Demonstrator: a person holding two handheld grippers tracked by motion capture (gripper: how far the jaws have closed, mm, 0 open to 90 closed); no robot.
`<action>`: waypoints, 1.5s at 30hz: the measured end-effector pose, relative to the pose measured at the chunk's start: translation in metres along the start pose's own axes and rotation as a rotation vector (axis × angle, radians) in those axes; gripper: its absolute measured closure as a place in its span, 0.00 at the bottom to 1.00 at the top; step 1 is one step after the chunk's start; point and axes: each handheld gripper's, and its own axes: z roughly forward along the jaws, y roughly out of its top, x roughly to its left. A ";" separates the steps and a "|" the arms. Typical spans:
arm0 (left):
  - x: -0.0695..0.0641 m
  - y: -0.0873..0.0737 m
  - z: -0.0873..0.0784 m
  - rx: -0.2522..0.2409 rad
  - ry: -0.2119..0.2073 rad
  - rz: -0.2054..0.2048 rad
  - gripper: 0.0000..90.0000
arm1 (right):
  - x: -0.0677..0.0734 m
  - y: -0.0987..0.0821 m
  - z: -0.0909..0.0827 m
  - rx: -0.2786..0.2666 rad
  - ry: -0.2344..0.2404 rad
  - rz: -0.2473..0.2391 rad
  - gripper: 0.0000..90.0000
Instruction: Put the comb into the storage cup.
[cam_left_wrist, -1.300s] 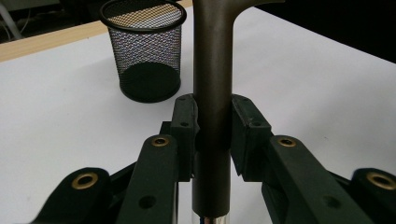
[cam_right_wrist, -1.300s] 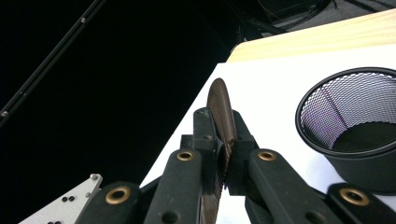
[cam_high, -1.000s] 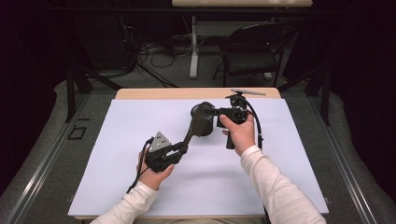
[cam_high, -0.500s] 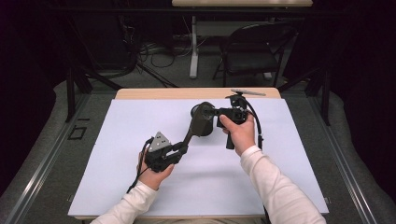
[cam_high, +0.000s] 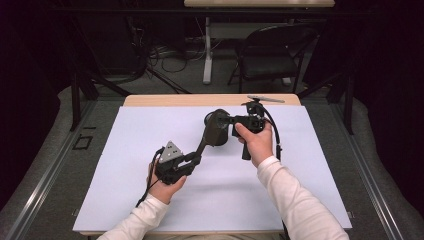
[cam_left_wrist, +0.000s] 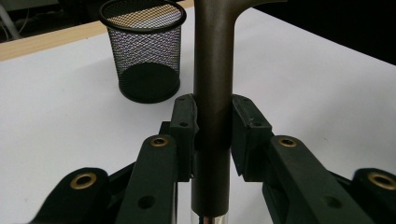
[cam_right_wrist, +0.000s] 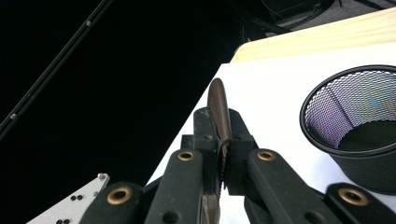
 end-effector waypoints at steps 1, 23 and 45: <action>0.000 0.000 0.000 0.000 0.002 0.000 0.81 | 0.000 0.000 0.000 0.000 0.001 0.002 0.97; 0.005 0.000 0.001 -0.010 -0.005 -0.049 0.72 | 0.003 -0.001 0.001 -0.014 0.000 -0.005 0.97; 0.011 0.000 0.005 -0.010 0.026 -0.054 0.43 | 0.000 0.001 0.000 -0.031 -0.007 -0.005 0.97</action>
